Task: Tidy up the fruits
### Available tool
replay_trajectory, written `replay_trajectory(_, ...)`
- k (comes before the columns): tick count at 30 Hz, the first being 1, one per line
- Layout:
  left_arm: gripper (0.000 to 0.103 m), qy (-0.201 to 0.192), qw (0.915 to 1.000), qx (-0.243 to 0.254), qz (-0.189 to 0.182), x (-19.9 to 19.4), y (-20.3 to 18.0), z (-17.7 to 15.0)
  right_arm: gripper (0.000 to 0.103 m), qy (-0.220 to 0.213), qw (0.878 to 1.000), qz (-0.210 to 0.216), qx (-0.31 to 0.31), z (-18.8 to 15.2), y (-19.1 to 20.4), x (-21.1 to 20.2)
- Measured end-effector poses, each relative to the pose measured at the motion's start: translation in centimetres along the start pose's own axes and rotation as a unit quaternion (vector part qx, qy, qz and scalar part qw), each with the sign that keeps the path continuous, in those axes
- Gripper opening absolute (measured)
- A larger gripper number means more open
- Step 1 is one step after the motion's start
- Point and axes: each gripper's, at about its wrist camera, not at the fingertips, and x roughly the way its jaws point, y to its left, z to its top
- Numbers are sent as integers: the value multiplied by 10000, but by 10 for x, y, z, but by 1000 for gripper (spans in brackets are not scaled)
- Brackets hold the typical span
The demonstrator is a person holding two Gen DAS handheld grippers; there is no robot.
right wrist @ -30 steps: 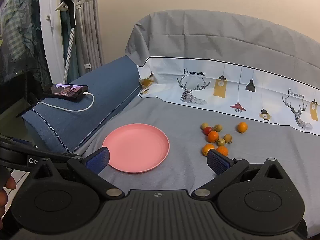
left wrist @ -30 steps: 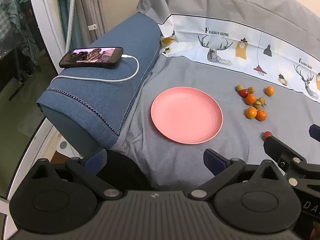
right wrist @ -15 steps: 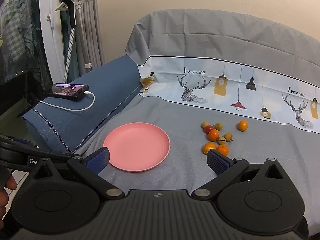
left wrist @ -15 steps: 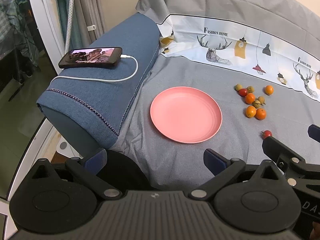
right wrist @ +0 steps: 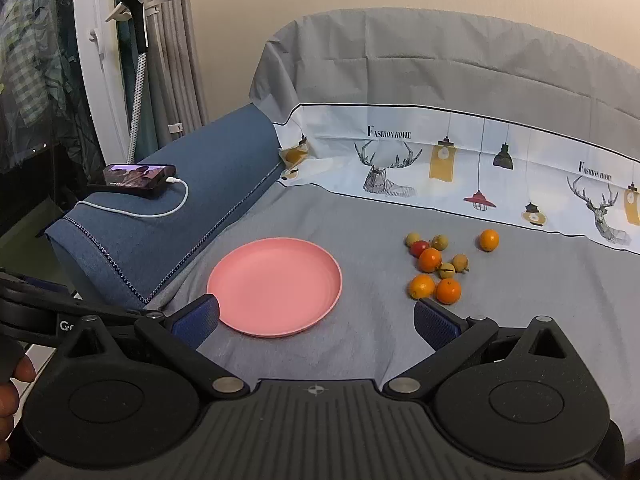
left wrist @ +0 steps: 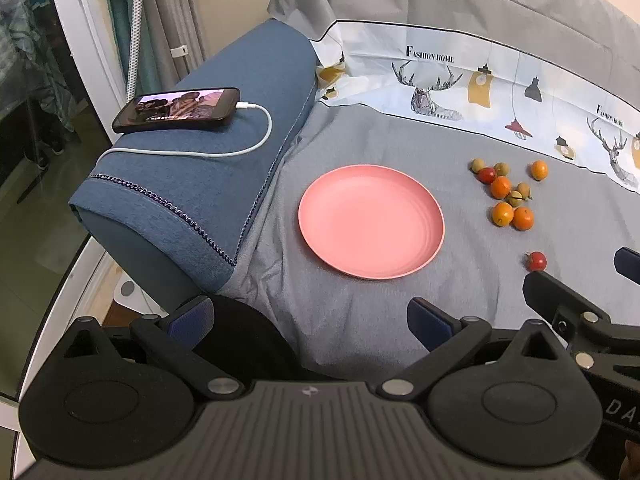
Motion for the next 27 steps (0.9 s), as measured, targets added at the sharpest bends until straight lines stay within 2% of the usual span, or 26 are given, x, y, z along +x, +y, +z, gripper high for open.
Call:
replay_trajectory(12, 103, 226, 9996, 135, 58, 13, -8, -2, 103, 132, 9997, 24, 221, -8, -9, 11)
replay_trajectory(19, 103, 462, 9985, 303, 56, 25, -18, -1, 102, 175, 9979, -194, 591, -23, -39, 34)
replay_trajectory(23, 103, 623, 9974, 371, 58, 35, -26, 3, 102, 263, 9947, -810, 580, -40, -77, 71)
replay_trajectory(27, 103, 719, 9962, 486, 94, 44, -37, 9, 102, 672, 9822, -1676, 511, -61, -118, 112)
